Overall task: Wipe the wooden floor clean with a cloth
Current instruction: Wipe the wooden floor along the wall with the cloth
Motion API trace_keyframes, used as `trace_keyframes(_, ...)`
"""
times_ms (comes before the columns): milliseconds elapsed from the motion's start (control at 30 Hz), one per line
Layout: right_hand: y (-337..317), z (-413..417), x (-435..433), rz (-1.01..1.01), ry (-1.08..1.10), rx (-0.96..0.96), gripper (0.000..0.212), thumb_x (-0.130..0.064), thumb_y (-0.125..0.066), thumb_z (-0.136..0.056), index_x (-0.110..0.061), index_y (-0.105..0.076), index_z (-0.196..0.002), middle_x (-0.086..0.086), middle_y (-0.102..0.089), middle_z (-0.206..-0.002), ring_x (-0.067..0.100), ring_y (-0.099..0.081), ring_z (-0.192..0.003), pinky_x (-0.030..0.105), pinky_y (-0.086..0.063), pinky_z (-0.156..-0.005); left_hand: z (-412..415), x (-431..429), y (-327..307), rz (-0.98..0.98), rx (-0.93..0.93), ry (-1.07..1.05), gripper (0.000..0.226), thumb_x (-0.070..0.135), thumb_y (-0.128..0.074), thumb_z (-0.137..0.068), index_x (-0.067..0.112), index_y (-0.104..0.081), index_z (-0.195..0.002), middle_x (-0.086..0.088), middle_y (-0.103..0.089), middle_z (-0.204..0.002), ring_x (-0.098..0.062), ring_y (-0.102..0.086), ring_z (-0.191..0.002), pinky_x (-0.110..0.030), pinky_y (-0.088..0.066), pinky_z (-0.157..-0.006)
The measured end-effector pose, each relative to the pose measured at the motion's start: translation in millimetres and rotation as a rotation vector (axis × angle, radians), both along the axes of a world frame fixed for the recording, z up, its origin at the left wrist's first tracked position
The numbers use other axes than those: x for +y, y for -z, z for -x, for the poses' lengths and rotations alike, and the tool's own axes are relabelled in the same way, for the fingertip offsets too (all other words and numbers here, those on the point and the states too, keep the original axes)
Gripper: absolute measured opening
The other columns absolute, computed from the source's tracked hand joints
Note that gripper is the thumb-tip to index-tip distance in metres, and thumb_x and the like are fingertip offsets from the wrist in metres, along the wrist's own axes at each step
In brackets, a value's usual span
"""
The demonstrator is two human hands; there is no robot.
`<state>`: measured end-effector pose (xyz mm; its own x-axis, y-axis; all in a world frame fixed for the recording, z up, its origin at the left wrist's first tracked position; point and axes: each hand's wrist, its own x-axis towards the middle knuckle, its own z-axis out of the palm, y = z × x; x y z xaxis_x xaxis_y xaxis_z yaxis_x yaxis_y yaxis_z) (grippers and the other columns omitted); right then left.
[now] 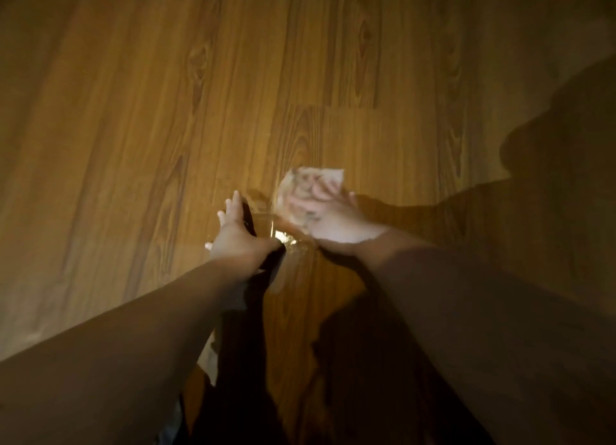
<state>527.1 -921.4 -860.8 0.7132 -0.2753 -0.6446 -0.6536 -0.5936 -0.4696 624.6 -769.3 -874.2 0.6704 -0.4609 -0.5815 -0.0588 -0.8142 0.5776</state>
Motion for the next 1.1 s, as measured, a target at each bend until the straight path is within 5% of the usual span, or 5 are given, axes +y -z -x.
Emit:
trace_keyframes(167, 7.5, 29.4, 13.5, -0.065, 0.415, -0.351, 0.046, -0.037, -0.035, -0.099, -0.047, -0.034, -0.144, -0.011, -0.005, -0.162, 0.015, 0.001, -0.148, 0.044, 0.003, -0.119, 35.8, 8.8, 1.4, 0.194, -0.262, 0.263, 0.081, 0.045, -0.057, -0.089, 0.058, 0.001, -0.144, 0.015, 0.015, -0.157, -0.009, 0.016, -0.142, -0.042, -0.001, -0.118)
trace_keyframes(400, 33.5, 84.5, -33.5, 0.316, 0.456, 0.050, 0.069, -0.046, -0.035, -0.099, -0.027, 0.001, -0.155, 0.003, 0.017, -0.161, 0.018, 0.014, -0.148, 0.046, 0.004, -0.118, 22.0, -7.4, 19.1, -0.059, -0.573, 1.047, 0.056, 0.050, -0.029, -0.099, 0.042, -0.007, -0.150, 0.013, 0.012, -0.159, -0.022, 0.020, -0.145, -0.040, -0.017, -0.116)
trace_keyframes(700, 53.0, 93.1, -23.8, 0.471, 0.393, 0.001, 0.077, -0.063, -0.022, -0.094, -0.026, 0.011, -0.153, 0.006, 0.019, -0.160, 0.023, 0.016, -0.147, 0.050, 0.006, -0.115, -71.3, 35.6, 20.6, -0.509, -0.573, -0.360, 0.055, 0.036, -0.046, -0.096, 0.006, -0.038, -0.142, -0.023, -0.017, -0.154, -0.045, -0.008, -0.142, -0.054, -0.005, -0.116)
trace_keyframes(967, 43.8, 49.9, -15.8, 0.402, 0.551, -0.067, 0.056, -0.042, -0.030, -0.099, -0.039, -0.012, -0.152, -0.001, 0.008, -0.162, 0.020, 0.013, -0.148, 0.051, 0.008, -0.115, 34.4, -44.4, 33.4, 0.030, -0.680, 1.101, 0.060, 0.032, -0.031, -0.096, 0.032, -0.008, -0.152, 0.003, -0.007, -0.161, -0.021, 0.001, -0.147, -0.043, 0.000, -0.119)
trace_keyframes(1100, 39.2, 42.5, -26.5, 0.387, 0.557, -0.065, 0.054, -0.037, -0.030, -0.100, -0.038, -0.015, -0.152, 0.000, 0.004, -0.163, 0.021, 0.012, -0.148, 0.053, 0.008, -0.116, -31.2, -12.4, 27.0, -0.128, -0.912, 0.812, 0.069, 0.021, -0.043, -0.094, 0.019, -0.007, -0.153, -0.002, -0.005, -0.161, -0.019, 0.005, -0.146, -0.045, -0.003, -0.117)
